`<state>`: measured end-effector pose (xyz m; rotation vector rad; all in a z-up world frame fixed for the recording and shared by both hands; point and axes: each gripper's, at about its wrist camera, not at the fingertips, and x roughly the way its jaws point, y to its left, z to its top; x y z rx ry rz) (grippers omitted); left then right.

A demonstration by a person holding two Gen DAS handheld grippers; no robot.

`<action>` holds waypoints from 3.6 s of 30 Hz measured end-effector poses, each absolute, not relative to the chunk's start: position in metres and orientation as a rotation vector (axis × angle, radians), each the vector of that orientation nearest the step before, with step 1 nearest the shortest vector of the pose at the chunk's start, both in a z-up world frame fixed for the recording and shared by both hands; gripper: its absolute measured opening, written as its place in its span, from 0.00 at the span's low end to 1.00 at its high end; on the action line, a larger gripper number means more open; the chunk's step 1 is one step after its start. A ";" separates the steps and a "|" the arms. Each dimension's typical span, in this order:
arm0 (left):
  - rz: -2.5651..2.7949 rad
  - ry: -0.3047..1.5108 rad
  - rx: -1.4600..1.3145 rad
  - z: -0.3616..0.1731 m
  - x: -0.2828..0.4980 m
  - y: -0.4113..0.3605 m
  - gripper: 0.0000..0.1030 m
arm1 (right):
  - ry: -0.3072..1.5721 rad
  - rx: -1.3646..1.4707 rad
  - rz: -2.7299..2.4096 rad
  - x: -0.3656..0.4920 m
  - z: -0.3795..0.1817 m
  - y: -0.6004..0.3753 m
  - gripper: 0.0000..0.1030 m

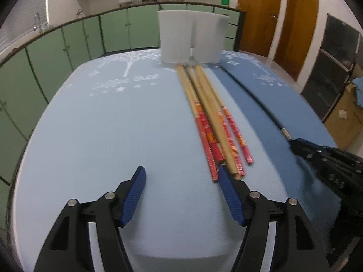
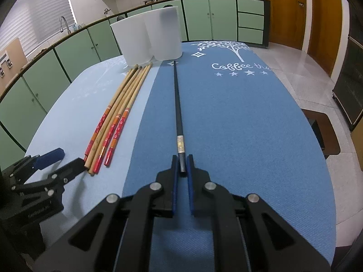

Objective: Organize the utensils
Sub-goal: 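Grasp a black chopstick with the right gripper while the left gripper grasps a red chopstick, then lift both chopsticks and lower them into the white holder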

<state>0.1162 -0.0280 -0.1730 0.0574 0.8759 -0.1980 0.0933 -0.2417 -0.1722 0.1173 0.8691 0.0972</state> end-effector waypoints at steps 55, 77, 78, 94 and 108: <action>-0.136 0.853 -0.097 -0.164 0.115 0.010 0.06 | 0.857 0.096 0.094 0.079 -0.166 -0.242 0.06; -0.108 0.850 -0.037 -0.172 0.102 0.006 0.06 | 0.870 0.106 0.101 0.080 -0.173 -0.243 0.06; -0.103 0.850 -0.039 -0.172 0.102 0.007 0.06 | 0.870 0.105 0.100 0.081 -0.173 -0.243 0.06; -0.102 0.678 -0.040 -0.092 0.082 0.015 0.05 | 0.745 0.068 0.109 0.066 -0.116 -0.242 0.06; -0.204 0.466 -0.074 0.013 0.106 0.010 0.06 | 0.574 0.082 0.172 0.096 0.001 -0.255 0.06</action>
